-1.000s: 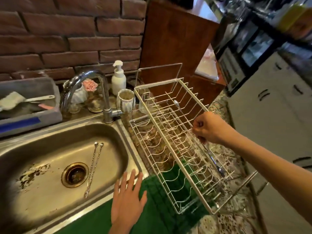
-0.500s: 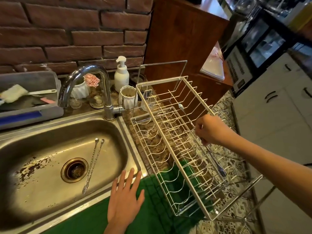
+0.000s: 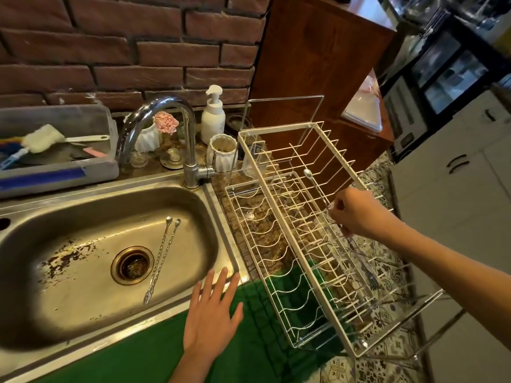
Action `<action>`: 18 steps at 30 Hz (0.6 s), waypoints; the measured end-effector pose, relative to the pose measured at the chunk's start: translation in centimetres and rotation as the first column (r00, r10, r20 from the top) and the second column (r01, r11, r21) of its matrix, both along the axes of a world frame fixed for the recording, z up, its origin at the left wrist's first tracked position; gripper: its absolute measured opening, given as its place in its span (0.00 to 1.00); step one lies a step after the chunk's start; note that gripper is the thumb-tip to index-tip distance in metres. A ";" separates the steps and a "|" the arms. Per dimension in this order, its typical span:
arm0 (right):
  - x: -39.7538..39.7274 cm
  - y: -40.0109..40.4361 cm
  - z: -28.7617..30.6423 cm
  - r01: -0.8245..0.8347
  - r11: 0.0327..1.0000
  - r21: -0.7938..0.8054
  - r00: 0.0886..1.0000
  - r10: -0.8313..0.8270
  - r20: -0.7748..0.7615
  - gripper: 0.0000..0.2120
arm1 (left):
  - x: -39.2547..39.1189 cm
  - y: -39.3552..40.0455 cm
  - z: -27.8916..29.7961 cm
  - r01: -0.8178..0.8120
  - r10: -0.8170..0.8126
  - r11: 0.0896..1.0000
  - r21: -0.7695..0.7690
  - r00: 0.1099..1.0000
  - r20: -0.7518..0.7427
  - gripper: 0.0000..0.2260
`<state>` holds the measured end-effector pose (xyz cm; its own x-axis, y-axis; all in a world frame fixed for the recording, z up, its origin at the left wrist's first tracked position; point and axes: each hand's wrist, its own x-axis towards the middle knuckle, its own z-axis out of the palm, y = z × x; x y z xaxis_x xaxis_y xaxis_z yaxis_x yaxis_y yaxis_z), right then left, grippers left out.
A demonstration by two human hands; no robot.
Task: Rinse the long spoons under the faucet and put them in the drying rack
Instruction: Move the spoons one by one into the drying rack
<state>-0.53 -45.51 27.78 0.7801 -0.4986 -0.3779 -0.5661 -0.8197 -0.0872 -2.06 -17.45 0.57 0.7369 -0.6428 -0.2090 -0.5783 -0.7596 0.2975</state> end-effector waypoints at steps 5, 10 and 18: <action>1.5 3.0 3.1 -0.106 0.992 -0.072 0.945 0.123 0.302 0.06 | -0.1 0.1 0.3 -0.007 0.007 1.000 -0.014 1.000 -0.024 0.30; 7.9 12.5 4.4 -0.418 0.908 0.037 0.814 0.356 0.459 0.07 | 0.1 0.2 0.0 -0.014 0.013 0.996 -0.085 1.000 -0.016 0.29; 19.8 22.0 -8.4 -0.395 0.827 0.401 0.915 0.396 0.084 0.07 | 0.3 0.5 -0.7 0.005 -0.011 0.994 -0.105 0.998 -0.059 0.29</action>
<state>19.24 -23.47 19.35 0.8765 0.0477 -0.4791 -0.2021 -0.8667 -0.4560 -1.79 -16.99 -0.12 0.7200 -0.6691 -0.1838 -0.5628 -0.7181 0.4094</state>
